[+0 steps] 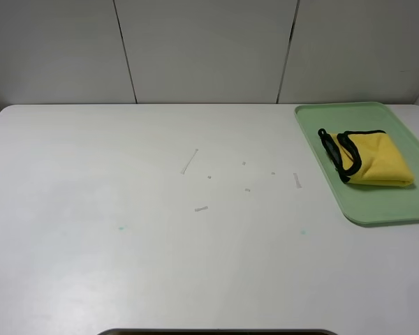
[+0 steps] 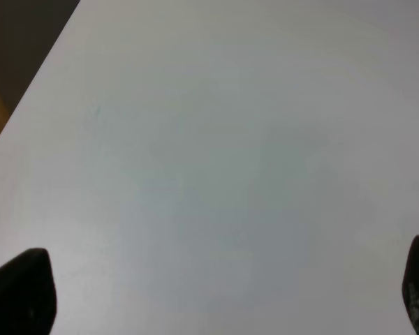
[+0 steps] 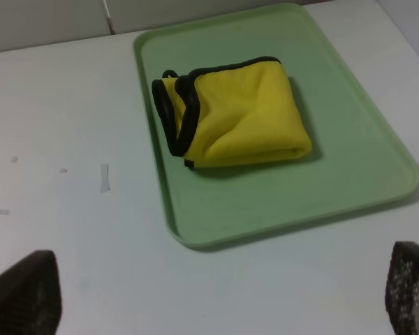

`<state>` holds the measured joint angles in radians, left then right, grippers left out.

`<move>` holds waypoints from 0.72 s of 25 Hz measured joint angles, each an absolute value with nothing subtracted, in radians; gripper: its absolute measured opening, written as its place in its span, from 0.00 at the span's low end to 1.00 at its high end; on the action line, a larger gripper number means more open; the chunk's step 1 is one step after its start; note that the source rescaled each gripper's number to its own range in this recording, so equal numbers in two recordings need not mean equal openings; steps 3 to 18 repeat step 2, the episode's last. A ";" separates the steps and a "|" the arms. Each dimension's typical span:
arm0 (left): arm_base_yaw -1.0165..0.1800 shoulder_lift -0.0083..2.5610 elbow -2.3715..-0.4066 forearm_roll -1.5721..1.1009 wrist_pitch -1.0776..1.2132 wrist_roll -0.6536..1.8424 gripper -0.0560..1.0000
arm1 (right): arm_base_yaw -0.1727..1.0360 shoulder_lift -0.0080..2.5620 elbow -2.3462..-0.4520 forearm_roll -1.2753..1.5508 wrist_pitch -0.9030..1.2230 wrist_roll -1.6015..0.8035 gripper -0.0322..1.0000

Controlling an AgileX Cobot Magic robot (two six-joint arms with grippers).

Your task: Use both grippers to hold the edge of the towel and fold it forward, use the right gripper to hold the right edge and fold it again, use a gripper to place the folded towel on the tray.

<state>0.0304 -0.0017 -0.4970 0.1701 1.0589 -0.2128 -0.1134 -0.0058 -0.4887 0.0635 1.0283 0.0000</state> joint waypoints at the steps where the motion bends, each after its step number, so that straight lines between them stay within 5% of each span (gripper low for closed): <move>1: 0.030 -0.002 -0.497 0.170 1.059 -0.213 1.00 | -0.113 -0.006 -0.489 0.064 1.028 0.000 1.00; 18: 0.030 -0.002 -0.497 0.170 1.059 -0.213 1.00 | -0.113 -0.006 -0.489 0.064 1.028 0.000 1.00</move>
